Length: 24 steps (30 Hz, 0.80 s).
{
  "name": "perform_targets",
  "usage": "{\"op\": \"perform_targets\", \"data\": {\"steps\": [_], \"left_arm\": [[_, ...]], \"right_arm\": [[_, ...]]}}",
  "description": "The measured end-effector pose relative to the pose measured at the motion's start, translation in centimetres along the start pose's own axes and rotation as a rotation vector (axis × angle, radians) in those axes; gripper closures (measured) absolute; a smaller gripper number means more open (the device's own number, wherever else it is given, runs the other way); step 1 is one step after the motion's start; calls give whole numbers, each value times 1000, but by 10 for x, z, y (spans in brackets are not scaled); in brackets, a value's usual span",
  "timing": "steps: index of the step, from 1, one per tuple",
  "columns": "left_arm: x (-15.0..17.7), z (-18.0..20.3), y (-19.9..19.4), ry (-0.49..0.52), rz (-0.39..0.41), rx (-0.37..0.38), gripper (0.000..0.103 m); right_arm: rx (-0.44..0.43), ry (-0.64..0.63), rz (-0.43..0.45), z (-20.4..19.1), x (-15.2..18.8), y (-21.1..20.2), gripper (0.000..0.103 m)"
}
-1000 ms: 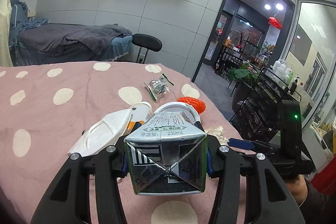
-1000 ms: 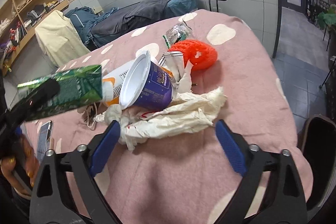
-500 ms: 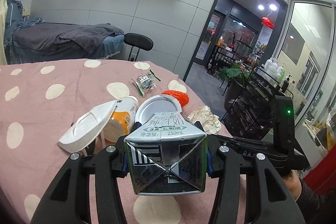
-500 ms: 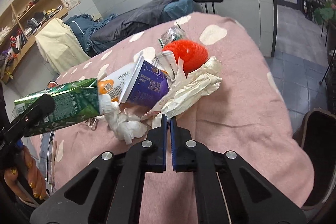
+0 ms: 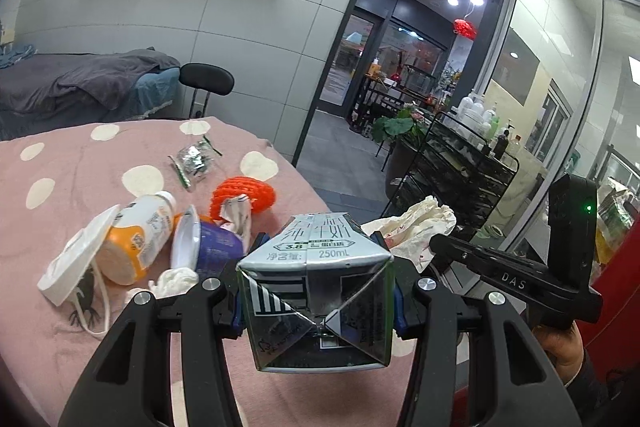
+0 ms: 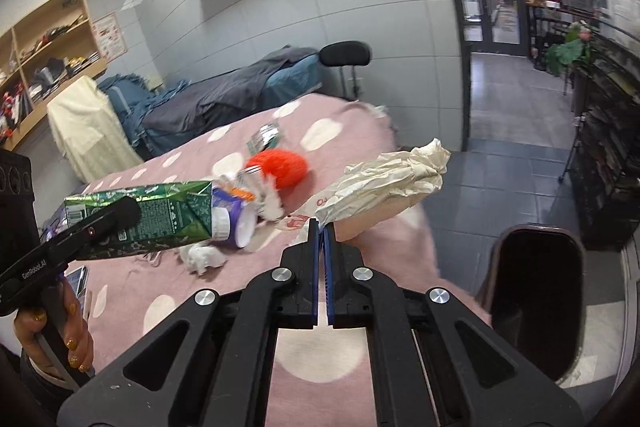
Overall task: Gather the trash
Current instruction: 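Grasp the milk carton with the left gripper while the right grasps the crumpled tissue, then carry carton and tissue to the black bin and release both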
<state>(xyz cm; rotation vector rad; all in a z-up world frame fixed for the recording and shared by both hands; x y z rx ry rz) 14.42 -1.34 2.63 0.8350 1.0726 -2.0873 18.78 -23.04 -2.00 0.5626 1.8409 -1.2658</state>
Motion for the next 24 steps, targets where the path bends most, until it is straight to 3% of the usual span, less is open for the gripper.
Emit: {"op": "perform_targets", "data": {"steps": [8,14,24], "left_arm": [[12,51,45,56,-92,109,53],[25,88,78,111,-159,175,53],[50,131,125,157,-281,242,53]], "right_arm": [[181,114,19,78,20,-34,100],[305,229,-35,141,55,-37,100],[342,453,-219,221,143,16,99]]}}
Point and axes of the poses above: each gripper's, at about its wrist camera, not at the fingertips, and y roughly the way its jaws point, z to its right, x to its underside, the point moved 2 cm from there along y, roughly the way its jaws point, and after that the axes turned 10 degrees about -y, right-handed, at the moved point
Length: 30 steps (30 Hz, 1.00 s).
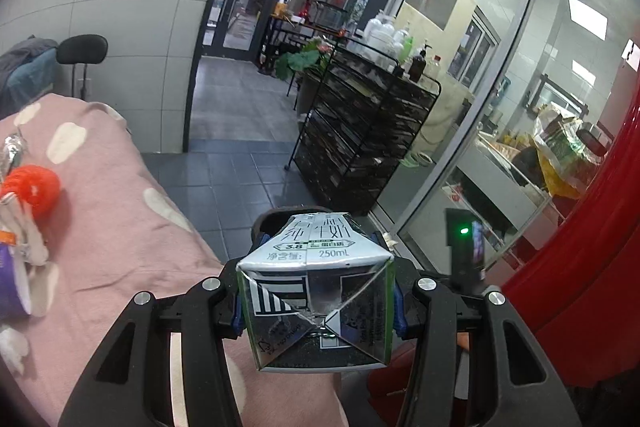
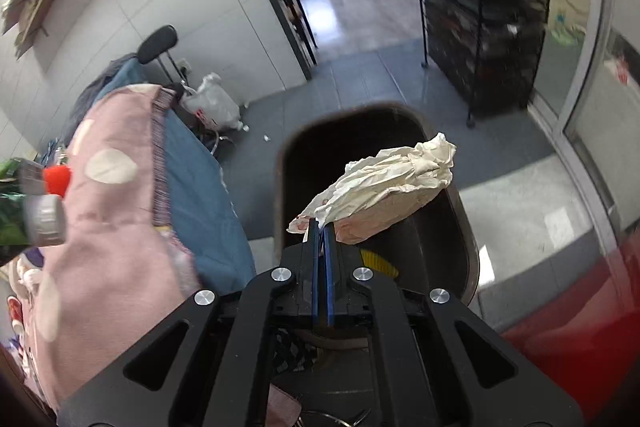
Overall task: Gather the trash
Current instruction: 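Carry carton and tissue to the black bin and release both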
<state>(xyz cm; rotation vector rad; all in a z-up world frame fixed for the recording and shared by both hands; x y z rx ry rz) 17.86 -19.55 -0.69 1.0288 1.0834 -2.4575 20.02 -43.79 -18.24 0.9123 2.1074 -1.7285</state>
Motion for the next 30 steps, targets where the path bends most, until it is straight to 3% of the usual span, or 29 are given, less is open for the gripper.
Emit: {"op": "perform_targets", "data": {"steps": [1,3,4,5,17,30], "left_arm": [[1,2,7,4,-15,1,53],[4,4,16,8,-42,-4,53],[6,4,21,6,-58,-4,53],[7,4,25,2,-71,-3,53],[16,20,96,-7,-237,-4,53],[40,31,178,0,-414,-89,53]], "right_arm": [[8,25,-19,7,5,8,93],[17,64,-67,15,10,23,62],[13,94,-87,20,15,30,32],[12,115,-78,23,18,30,27],[88,194,-46,52,48,13,21],[157,226,-20,71,70,-13,21]]}}
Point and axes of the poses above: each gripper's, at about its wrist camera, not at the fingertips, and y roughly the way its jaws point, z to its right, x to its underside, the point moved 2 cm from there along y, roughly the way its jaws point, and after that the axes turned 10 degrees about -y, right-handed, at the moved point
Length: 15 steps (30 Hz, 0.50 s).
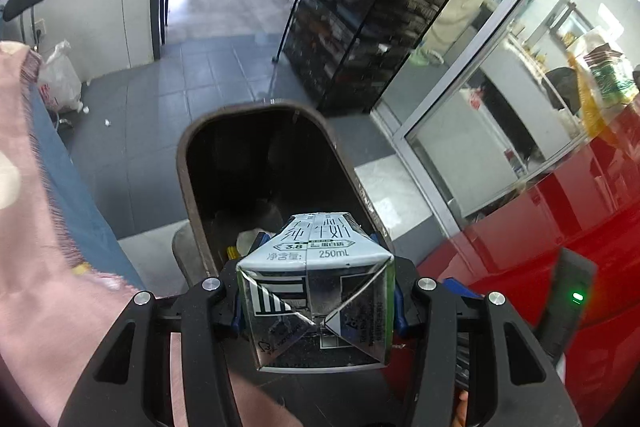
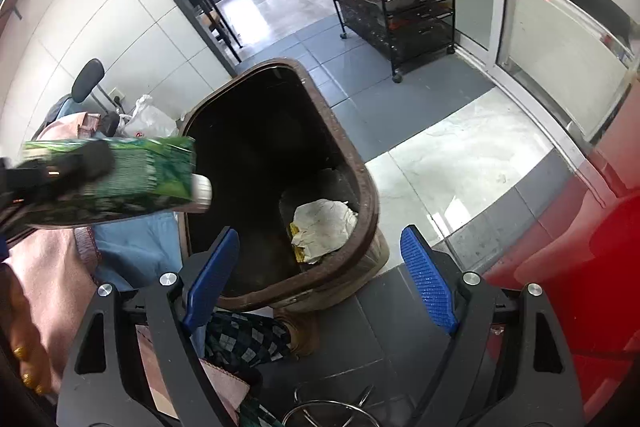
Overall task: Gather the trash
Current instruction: 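Carry carton and tissue to the black bin and release both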
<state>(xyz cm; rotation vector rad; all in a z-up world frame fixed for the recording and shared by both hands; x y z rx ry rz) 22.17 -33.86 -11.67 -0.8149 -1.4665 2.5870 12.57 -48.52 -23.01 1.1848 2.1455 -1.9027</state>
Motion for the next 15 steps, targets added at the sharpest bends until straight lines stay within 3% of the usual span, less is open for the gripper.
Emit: {"op": "perform_targets", "data": {"steps": [3,5,7,10,15], "left_arm": [[1,-2,17,-11,-58,-21,53],[1,-3,24,-10,-82,-28,42],[1,-5,23,-14,-72,-36,21],[1,-7,12,-25,-41,7,17],[1,1,-14,-4,33,13,14]], "right_arm": [[12,6,9,4,1,-4,21],[15,14,13,6,2,-7,21],[21,16,18,8,3,-10,21],[31,11,23,7,3,-12,20],[25,-6,24,0,1,-14,20]]}}
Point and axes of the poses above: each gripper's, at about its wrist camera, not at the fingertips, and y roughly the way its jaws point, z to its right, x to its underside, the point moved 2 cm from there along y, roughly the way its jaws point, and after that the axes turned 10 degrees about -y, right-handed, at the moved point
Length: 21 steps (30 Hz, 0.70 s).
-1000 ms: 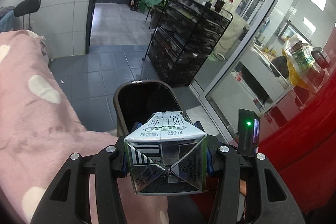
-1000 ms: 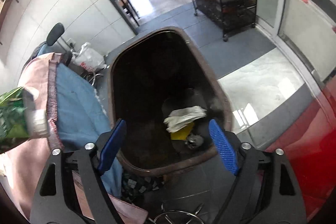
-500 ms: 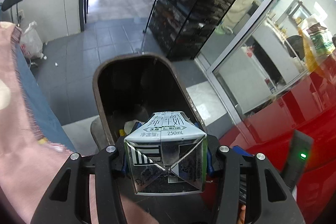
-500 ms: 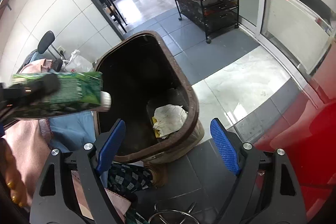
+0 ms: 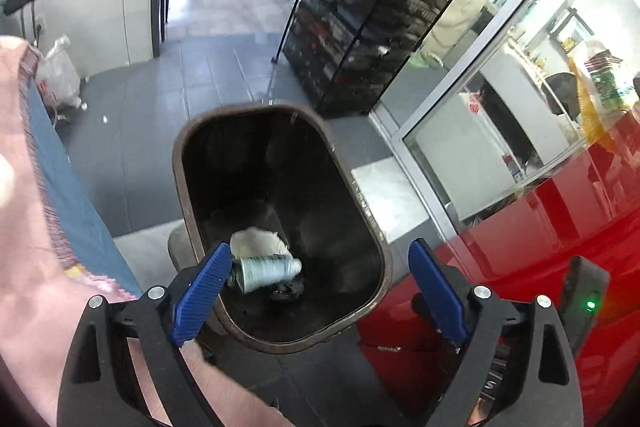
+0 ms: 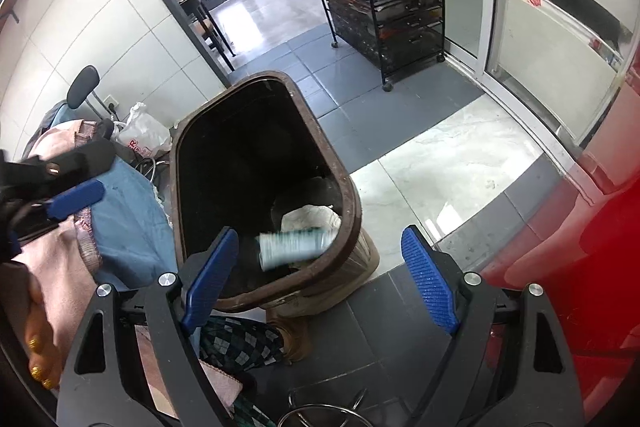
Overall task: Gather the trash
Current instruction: 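Carry carton and tissue to the black bin and release both, then move both grippers back over the table trash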
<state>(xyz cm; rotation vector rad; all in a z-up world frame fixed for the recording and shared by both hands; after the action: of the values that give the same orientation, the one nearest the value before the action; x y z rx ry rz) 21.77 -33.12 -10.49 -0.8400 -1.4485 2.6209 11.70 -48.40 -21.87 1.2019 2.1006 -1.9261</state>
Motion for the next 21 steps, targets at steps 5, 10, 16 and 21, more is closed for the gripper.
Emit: {"op": "perform_targets", "data": {"steps": [5,10,16,21], "left_arm": [[11,10,-41,53,98,0,10],[23,10,-86,96,226,-22,8],[34,-10,-131,93,344,-70,6],[47,-41,-168,39,442,-155,6]], "right_arm": [[-18,-44,24,-19,-7,-9,20],[-40,-100,61,-45,-16,-23,20],[-77,-199,137,-86,-24,-50,19],[-121,-297,203,-129,-26,-70,11]]}}
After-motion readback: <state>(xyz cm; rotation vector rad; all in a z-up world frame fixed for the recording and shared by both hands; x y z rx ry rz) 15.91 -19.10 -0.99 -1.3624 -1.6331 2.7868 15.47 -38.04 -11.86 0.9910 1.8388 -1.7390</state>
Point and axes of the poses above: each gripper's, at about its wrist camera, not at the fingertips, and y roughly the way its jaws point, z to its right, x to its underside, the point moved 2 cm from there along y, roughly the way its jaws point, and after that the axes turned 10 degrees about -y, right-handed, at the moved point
